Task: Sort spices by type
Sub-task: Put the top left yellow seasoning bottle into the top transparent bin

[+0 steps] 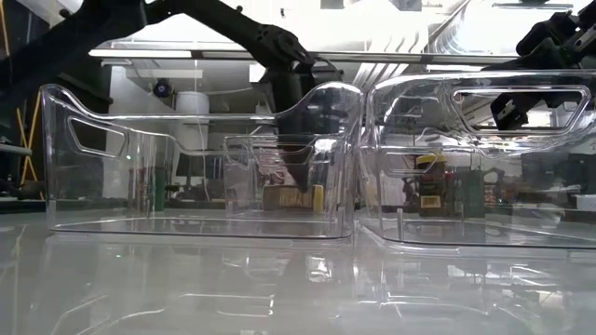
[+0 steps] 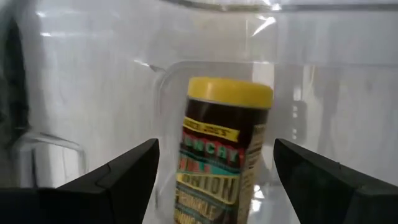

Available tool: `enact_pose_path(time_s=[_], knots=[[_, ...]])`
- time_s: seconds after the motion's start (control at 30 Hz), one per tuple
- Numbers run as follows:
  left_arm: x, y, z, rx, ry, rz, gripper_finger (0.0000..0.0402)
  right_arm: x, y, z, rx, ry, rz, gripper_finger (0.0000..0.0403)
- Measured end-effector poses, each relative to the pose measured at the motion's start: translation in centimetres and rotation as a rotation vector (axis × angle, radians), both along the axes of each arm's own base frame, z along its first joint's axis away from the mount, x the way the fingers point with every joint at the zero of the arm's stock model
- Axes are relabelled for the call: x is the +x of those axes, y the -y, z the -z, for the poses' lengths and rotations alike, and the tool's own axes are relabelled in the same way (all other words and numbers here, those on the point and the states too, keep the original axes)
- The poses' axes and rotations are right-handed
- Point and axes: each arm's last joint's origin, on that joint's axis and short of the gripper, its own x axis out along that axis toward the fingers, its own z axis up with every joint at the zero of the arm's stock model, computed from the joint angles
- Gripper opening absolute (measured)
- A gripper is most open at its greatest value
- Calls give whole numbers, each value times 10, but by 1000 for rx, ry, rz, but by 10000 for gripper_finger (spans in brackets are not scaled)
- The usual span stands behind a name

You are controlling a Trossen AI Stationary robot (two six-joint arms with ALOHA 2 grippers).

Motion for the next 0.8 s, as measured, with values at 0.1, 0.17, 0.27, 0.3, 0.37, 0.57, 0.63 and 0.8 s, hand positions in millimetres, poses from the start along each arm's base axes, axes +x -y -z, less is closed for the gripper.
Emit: enact_pose_path(time_s=[0.1,0.17,0.27,0.3,0.37,0.57,0.63,0.8], knots=[[2,-1,6,-2,-1,0,305,0,0,0,0,0,-1,1],[3,-1,13,-8,-18,1,305,0,0,0,0,-1,0,1],[4,-2,22,6,-44,3,305,0,0,0,0,-1,0,1],[5,-3,24,9,-46,1,305,0,0,0,0,-1,-1,1],[6,-3,29,42,-66,-3,305,0,0,0,0,-1,0,1],[13,2,32,115,-53,13,304,0,0,0,0,-1,0,1],[14,4,32,118,-57,11,300,0,0,0,0,0,0,1],[15,8,32,140,-70,14,251,0,0,0,0,-1,0,1]])
